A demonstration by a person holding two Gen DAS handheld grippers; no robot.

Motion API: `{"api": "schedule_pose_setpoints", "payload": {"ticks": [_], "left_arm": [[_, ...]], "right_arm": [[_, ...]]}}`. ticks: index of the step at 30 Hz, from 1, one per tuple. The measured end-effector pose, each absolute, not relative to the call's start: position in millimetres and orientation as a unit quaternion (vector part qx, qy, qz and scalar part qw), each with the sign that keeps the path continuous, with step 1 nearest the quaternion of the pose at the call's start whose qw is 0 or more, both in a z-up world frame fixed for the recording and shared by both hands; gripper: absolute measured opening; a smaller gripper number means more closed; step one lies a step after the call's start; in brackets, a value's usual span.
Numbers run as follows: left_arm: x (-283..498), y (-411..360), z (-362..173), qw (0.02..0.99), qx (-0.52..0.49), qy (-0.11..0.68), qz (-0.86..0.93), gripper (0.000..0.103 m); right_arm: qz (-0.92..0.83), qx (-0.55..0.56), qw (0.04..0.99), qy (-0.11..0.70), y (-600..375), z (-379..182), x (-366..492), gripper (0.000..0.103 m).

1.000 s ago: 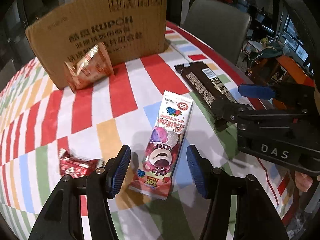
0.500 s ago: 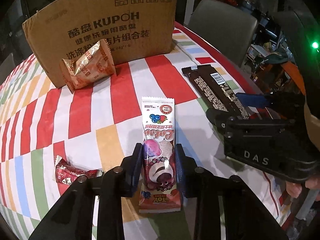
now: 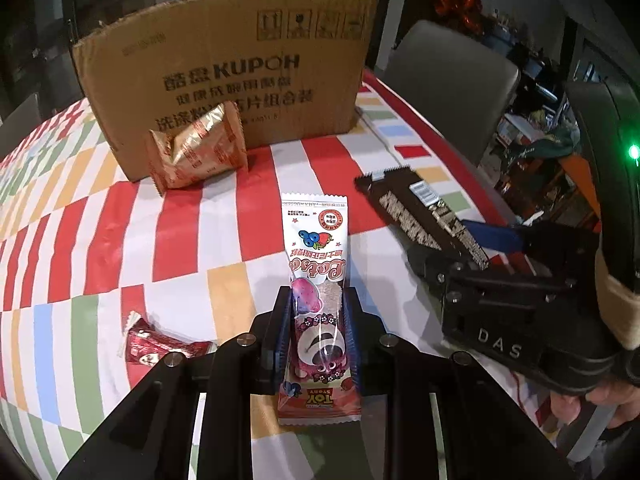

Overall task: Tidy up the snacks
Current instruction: 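Grasp the pink lollipop pack with the left tool while the right tool grasps the brown chocolate bar, then carry both items over the box and open both tools to drop them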

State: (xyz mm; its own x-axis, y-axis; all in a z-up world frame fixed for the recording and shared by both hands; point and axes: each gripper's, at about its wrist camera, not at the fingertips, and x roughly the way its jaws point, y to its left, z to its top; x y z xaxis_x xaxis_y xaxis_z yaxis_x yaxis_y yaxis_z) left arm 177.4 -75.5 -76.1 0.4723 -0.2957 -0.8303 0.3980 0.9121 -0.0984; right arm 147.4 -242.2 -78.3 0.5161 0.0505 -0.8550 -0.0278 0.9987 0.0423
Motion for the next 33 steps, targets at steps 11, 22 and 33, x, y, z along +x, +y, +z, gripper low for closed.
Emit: {"api": "schedule_pose_setpoints", "payload": {"ticks": [11,22,33], "left_arm": [[172,-67,-47,0.873,0.033,0.445,-0.196,0.025],[172,-56,-8,0.896,0.018,0.400,-0.193,0.025],[189,-51,35,0.918,0.026,0.350,-0.185,0.025]], "right_arm": [[0.032,0.021,0.888,0.458,-238,-51,136,0.050],[0.045,0.019,0.912,0.408,-232,-8,129,0.050],[0.049,0.008,0.934,0.354,-226,37,144,0.050]]}}
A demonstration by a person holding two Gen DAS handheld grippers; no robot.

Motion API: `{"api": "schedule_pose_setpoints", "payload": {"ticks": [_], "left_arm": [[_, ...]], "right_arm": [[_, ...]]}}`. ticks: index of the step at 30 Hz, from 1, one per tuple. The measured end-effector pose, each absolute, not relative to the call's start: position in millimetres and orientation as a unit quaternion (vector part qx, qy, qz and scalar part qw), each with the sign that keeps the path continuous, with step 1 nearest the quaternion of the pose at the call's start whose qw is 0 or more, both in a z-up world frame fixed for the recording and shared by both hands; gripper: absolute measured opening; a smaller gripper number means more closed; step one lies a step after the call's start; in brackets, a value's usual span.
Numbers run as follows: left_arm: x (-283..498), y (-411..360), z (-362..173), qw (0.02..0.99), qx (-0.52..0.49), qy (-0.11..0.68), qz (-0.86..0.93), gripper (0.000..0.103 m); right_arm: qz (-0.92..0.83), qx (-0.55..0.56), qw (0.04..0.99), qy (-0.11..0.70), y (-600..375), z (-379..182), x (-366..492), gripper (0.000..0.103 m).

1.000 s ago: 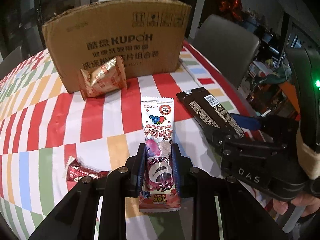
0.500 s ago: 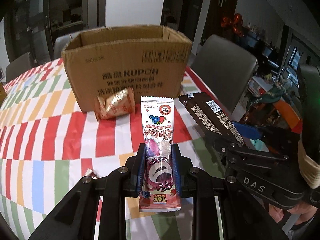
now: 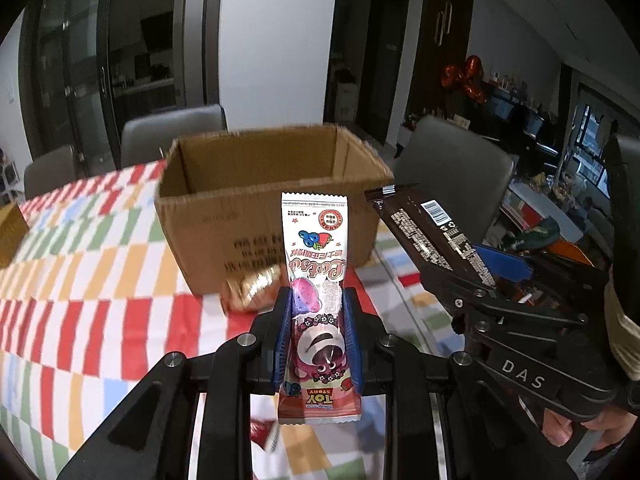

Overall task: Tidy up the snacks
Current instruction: 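Carry both items over the box and open both tools to drop them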

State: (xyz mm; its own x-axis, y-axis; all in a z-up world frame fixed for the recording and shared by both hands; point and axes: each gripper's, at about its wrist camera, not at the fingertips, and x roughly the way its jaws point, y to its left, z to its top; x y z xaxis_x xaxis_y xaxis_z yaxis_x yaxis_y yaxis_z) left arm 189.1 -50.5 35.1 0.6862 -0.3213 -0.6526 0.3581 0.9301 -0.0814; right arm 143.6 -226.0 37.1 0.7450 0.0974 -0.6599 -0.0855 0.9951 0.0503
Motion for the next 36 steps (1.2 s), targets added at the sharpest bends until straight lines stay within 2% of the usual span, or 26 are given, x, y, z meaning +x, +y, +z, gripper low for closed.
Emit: {"api": "schedule_pose_setpoints", "payload": {"ticks": [18,36], "left_arm": [[242,-34,90,0.937,0.052,0.311,-0.150,0.025],[316,-29,103,0.928,0.044,0.346,-0.134,0.025]], "right_arm": [[0.070,0.000,0.948,0.310,-215,96,196,0.050],[0.065,-0.047,0.938,0.336,-205,104,266,0.050]]}}
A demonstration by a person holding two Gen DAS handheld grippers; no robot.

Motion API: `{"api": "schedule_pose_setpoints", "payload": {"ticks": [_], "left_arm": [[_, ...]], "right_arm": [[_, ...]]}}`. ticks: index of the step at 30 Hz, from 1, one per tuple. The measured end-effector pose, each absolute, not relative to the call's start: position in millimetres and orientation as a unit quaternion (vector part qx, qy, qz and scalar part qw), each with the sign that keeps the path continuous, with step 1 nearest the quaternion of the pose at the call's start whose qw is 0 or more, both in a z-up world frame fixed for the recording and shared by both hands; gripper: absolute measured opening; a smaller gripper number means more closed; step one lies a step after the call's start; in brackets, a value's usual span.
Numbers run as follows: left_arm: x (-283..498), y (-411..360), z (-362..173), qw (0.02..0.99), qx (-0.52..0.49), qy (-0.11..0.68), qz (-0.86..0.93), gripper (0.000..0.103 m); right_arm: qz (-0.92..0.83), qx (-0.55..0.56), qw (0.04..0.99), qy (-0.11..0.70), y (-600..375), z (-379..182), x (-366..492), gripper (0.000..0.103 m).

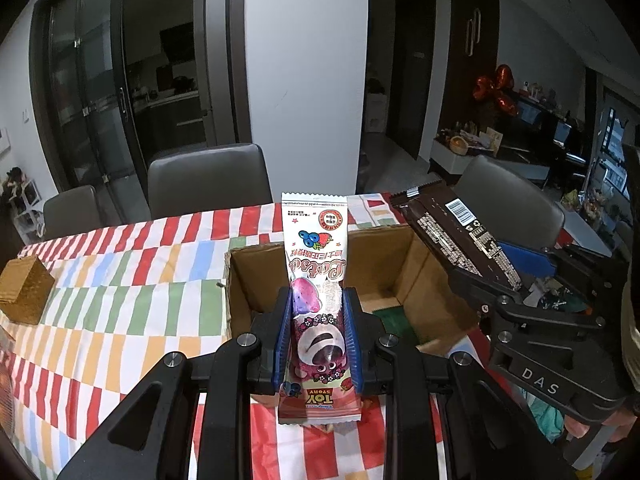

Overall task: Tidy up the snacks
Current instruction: 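Carry both items over the box and open both tools to drop them, then move both tools back toward the red candy and gold biscuit packet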

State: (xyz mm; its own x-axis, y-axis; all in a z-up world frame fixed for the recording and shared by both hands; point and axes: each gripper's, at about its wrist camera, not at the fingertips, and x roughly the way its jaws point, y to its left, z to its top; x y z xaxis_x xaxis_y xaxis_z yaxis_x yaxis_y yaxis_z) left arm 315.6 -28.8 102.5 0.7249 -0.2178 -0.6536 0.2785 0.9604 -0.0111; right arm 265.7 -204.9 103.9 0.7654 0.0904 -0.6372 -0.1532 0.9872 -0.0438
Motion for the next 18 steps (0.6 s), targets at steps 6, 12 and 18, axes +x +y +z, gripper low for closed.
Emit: {"api": "schedule_pose_setpoints", "payload": {"ticks": [6,12,18], "left_arm": [[336,-35,95,0.922,0.053,0.362,-0.128,0.025],[347,-36,89,0.924,0.072,0.367,-0.084,0.037],[320,-25,84,0.920,0.062,0.378,-0.085,0.042]], "right_arm": [[0.060,-0.054,0.933,0.350,-203,98,286,0.050],[0.057,-0.062,0.935,0.344,-199,93,298,0.060],[0.062,-0.065,0.938,0.333,-198,93,283,0.066]]}}
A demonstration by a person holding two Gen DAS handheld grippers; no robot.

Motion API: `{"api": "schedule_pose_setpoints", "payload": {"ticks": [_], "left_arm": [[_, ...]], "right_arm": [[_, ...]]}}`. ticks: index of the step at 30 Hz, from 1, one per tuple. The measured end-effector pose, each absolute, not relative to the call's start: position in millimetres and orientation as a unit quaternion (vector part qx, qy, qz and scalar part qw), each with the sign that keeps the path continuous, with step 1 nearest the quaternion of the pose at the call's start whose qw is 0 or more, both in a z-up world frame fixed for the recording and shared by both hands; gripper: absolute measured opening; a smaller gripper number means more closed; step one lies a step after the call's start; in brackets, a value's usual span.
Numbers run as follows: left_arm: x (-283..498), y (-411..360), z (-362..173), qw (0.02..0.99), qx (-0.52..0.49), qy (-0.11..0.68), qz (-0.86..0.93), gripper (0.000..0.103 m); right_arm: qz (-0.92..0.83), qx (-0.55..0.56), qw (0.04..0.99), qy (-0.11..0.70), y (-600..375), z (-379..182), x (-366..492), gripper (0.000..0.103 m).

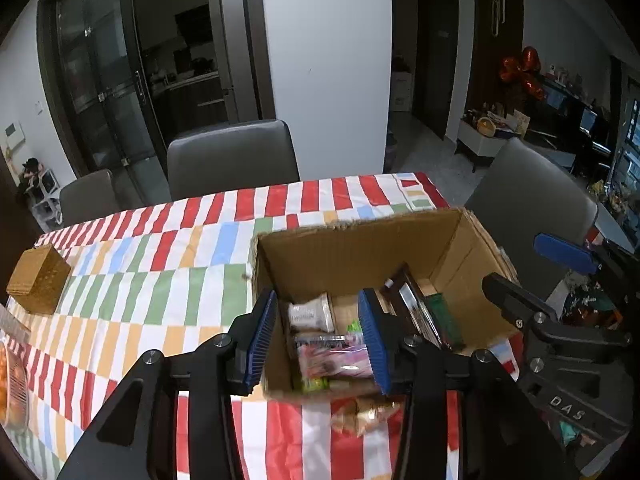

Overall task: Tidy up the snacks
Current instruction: 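Move both tools back toward the red candy and gold biscuit packet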

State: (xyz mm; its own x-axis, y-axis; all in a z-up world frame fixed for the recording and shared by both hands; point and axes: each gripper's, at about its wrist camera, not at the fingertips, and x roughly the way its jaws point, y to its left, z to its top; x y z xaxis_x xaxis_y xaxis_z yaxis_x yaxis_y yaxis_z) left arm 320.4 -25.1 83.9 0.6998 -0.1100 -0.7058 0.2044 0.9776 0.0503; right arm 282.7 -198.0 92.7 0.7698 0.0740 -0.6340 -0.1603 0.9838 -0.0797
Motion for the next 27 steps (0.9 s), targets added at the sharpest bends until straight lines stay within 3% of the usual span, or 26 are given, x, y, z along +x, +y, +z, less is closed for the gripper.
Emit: {"api": "schedule_pose_setpoints", "payload": {"ticks": [11,27], "left_arm": [[240,-9,82,0.924,0.075,0.365,-0.092,0.044],[159,27,44,0.920,0.061,0.380,-0.067,0.049]], "right_arm": [[0.113,-0.066,0.944,0.304,-186,96,212,0.066],[0.199,-0.077,0.918,0.334,-151,63,152,0.066]]}}
